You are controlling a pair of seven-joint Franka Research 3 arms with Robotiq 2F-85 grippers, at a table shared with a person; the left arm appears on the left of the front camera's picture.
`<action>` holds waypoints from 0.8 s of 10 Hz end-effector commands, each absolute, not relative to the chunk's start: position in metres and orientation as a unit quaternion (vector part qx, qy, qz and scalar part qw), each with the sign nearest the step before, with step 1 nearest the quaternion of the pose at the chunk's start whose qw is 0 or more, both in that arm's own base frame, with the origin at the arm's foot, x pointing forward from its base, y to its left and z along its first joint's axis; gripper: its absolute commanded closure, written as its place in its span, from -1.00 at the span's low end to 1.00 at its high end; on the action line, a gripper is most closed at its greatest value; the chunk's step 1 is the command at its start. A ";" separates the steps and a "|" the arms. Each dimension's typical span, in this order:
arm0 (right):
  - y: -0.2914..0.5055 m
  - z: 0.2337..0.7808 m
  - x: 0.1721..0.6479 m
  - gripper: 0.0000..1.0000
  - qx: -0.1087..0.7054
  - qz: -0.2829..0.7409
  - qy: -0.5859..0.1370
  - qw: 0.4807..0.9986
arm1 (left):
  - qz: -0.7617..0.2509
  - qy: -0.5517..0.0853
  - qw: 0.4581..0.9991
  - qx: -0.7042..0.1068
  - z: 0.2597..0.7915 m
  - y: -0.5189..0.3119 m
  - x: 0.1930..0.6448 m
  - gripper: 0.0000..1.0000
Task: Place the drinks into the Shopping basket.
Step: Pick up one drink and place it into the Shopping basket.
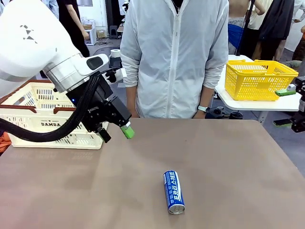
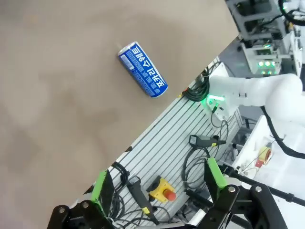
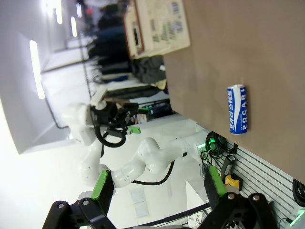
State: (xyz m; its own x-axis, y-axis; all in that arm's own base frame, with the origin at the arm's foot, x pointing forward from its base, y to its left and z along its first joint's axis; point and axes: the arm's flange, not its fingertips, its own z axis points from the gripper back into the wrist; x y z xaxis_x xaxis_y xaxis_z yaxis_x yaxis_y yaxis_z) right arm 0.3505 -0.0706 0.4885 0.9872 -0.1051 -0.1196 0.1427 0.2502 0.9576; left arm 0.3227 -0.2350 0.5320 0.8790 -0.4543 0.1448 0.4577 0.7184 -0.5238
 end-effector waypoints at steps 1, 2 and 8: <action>-0.072 0.491 0.349 -1.00 0.605 -0.080 0.021 0.792 | -0.223 0.003 0.934 -0.279 0.534 -0.233 0.329 -1.00; -0.072 0.491 0.349 -1.00 0.605 -0.080 0.021 0.792 | -0.223 0.003 0.934 -0.279 0.534 -0.233 0.329 -1.00; -0.072 0.491 0.349 -1.00 0.605 -0.080 0.021 0.792 | -0.252 -0.012 0.941 -0.225 0.530 -0.393 0.299 -1.00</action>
State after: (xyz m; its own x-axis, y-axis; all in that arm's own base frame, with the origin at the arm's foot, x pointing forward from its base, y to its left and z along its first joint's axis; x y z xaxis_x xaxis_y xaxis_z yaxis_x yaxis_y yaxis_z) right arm 0.3505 -0.0707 0.4885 0.9872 -0.1052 -0.1197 0.1428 0.2502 0.9576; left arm 0.2808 -0.3565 0.5368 0.8587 -0.4790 0.1821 0.5020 0.7146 -0.4872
